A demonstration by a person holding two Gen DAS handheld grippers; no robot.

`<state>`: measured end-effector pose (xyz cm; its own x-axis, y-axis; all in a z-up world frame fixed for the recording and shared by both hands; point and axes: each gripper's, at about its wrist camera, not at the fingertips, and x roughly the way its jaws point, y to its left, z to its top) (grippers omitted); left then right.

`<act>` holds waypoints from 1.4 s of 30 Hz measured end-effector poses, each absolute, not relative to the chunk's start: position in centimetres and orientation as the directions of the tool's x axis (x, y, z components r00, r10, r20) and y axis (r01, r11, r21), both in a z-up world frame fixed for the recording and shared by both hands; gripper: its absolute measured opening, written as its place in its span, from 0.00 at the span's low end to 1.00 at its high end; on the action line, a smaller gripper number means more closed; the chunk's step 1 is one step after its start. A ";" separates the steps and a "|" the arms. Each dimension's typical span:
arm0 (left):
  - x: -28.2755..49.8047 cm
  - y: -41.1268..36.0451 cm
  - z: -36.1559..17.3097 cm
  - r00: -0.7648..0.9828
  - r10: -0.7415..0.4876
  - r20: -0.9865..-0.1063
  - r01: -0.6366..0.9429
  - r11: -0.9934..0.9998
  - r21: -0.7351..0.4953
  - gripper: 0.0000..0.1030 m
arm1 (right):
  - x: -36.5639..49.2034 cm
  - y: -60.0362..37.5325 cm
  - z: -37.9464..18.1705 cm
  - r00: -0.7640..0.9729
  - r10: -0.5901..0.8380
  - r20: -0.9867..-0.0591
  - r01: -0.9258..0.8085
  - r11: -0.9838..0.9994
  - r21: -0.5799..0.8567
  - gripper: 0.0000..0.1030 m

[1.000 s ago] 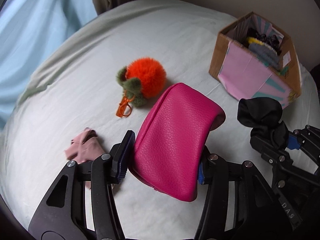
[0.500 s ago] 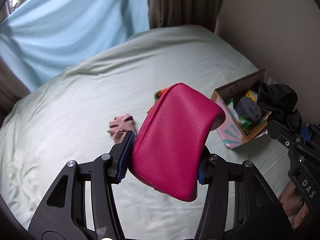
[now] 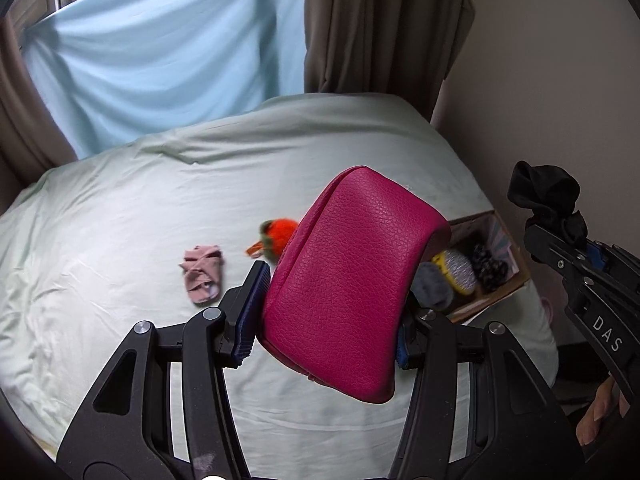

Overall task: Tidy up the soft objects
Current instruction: 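Carry the pink pouch and black sock in both grippers over the box, then open both grippers to drop the pouch and sock into the box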

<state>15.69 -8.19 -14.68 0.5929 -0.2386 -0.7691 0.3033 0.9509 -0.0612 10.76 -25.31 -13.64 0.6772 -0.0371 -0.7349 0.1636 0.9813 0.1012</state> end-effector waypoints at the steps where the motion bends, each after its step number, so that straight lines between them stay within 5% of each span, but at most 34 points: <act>1: 15.8 -9.3 -14.9 0.592 -0.237 -0.771 0.298 0.952 -0.064 0.47 | 11.0 -26.5 -13.8 0.676 -0.034 -0.737 0.158 0.982 0.100 0.22; 17: 21.5 -23.7 -23.8 0.462 -0.149 -0.874 0.253 0.967 -0.031 0.47 | 16.7 -39.9 -21.7 0.537 0.006 -0.844 0.138 0.986 0.094 0.22; 34: 26.3 -29.4 -34.5 0.247 -0.103 -0.964 0.258 0.965 -0.037 0.47 | 21.5 -45.9 -32.9 0.294 0.095 -0.951 0.213 0.963 0.163 0.22; 36: 26.5 -29.4 -34.4 0.249 -0.106 -0.963 0.262 0.964 -0.039 0.48 | 21.8 -46.2 -33.3 0.277 0.113 -0.954 0.222 0.959 0.178 0.22; 38: 26.5 -29.6 -33.9 0.253 -0.118 -0.960 0.276 0.960 -0.046 0.61 | 22.2 -46.6 -34.0 0.252 0.144 -0.957 0.230 0.952 0.204 0.23; 39: 26.4 -29.8 -33.6 0.260 -0.105 -0.960 0.287 0.957 -0.027 0.71 | 22.5 -46.9 -34.5 0.240 0.165 -0.957 0.233 0.947 0.222 0.26; 40: 26.3 -29.9 -33.4 0.269 -0.085 -0.959 0.299 0.954 -0.001 0.97 | 22.9 -47.2 -35.0 0.230 0.192 -0.954 0.241 0.939 0.247 0.43; 41: 26.0 -29.9 -33.1 0.285 -0.070 -0.956 0.314 0.949 0.025 1.00 | 23.0 -47.4 -35.1 0.229 0.203 -0.952 0.247 0.934 0.259 0.72; 42: 25.9 -29.9 -33.0 0.291 -0.060 -0.955 0.326 0.945 0.040 1.00 | 23.0 -47.6 -35.2 0.231 0.210 -0.950 0.253 0.930 0.267 0.86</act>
<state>25.86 -29.91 -32.99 0.2908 -0.0597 -0.9549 0.3258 0.9446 0.0402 22.99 -47.58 -35.19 0.2314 0.2099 -0.9499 0.2531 0.9298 0.2671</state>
